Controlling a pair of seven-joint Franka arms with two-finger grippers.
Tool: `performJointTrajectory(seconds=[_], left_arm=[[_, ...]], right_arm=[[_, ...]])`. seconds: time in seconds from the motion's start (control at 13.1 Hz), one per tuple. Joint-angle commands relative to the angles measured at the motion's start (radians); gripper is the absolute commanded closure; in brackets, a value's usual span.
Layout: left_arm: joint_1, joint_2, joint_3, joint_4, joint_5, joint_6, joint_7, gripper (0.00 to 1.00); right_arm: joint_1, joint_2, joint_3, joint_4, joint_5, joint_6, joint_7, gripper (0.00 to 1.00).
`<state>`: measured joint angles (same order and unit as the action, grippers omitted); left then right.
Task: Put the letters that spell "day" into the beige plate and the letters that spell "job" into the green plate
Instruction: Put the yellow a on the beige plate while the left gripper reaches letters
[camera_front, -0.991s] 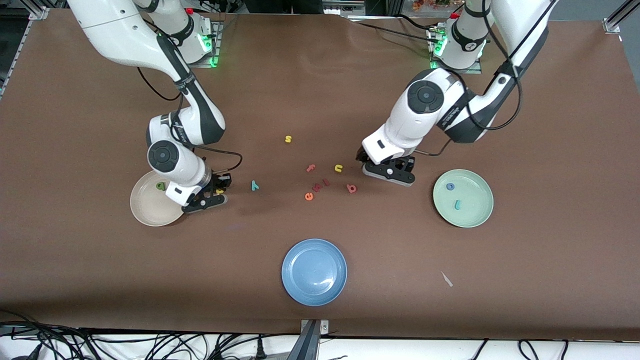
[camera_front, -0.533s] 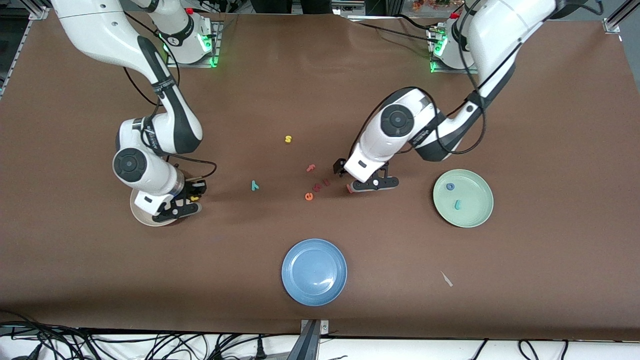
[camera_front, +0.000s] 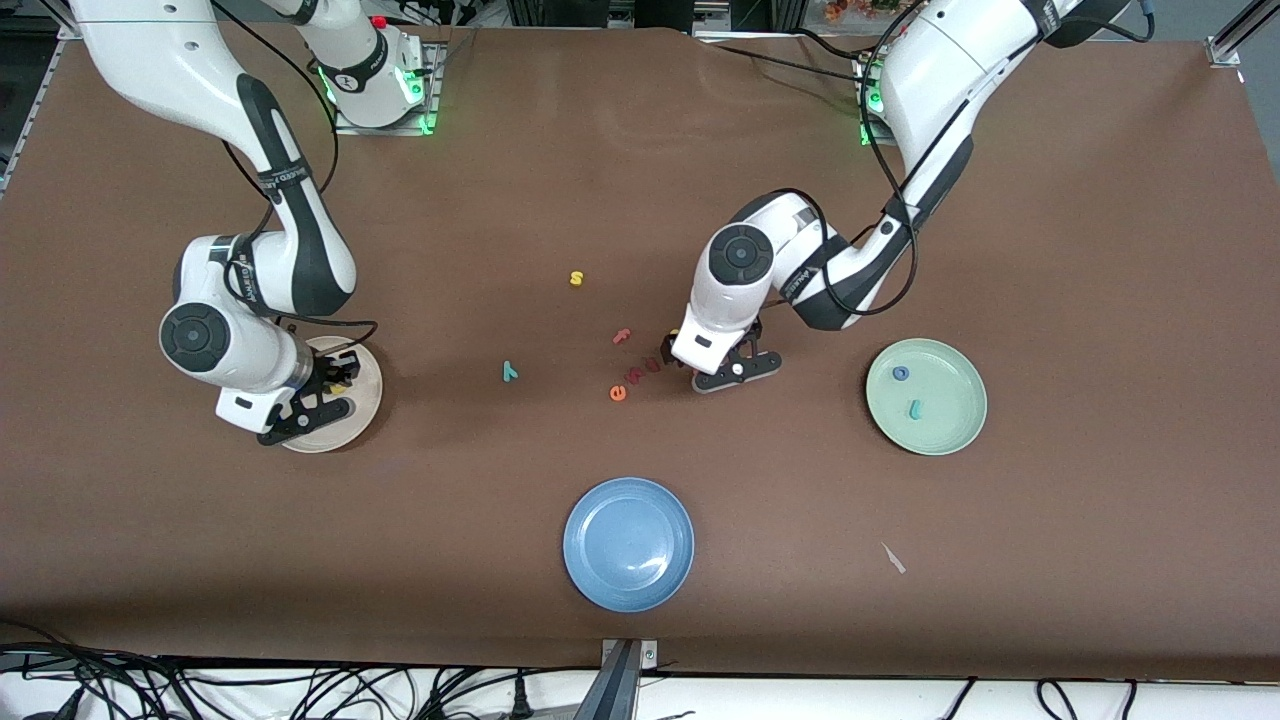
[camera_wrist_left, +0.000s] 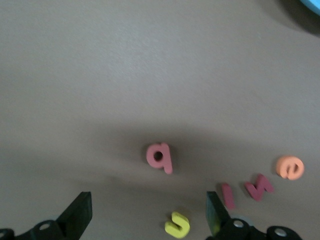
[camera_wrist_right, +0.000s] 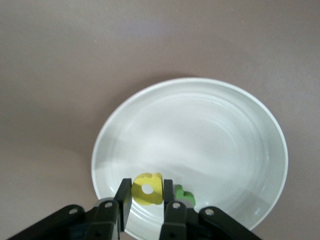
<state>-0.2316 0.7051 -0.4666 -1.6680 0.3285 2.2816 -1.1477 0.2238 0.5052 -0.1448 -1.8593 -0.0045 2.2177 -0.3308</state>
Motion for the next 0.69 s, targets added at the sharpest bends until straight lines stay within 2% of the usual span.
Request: performJointTrajectory(seconds=[0.0,0.08,0.15,0.3,0.46,0.61], left_arm=[[0.009,0.036,-0.003,0.030,-0.022,-0.016,-0.003,0.00],[0.009,0.046,-0.003,0.030,-0.061,-0.014,-0.010,0.00],[0.008,0.054,-0.003,0.031,-0.084,-0.010,-0.012,0.11],[0.003,0.085,-0.001,0.050,-0.079,-0.005,-0.020,0.26],[0.000,0.097,-0.001,0.051,-0.083,0.036,-0.033,0.39],[0.000,0.096,-0.001,0.056,-0.077,0.038,-0.053,0.42]], right_arm=[[-0.003,-0.024,-0.005,-0.034,0.021,-0.001,-0.036,0.53],[-0.003,-0.021,-0.005,-0.032,0.023,-0.001,-0.036,0.26],[-0.004,-0.020,-0.005,-0.031,0.023,-0.004,-0.031,0.04],[-0.004,-0.025,-0.004,-0.023,0.029,-0.009,-0.022,0.01],[-0.004,-0.037,0.001,-0.015,0.119,-0.050,-0.020,0.01],[0.002,-0.036,0.004,0.011,0.178,-0.078,-0.019,0.01]])
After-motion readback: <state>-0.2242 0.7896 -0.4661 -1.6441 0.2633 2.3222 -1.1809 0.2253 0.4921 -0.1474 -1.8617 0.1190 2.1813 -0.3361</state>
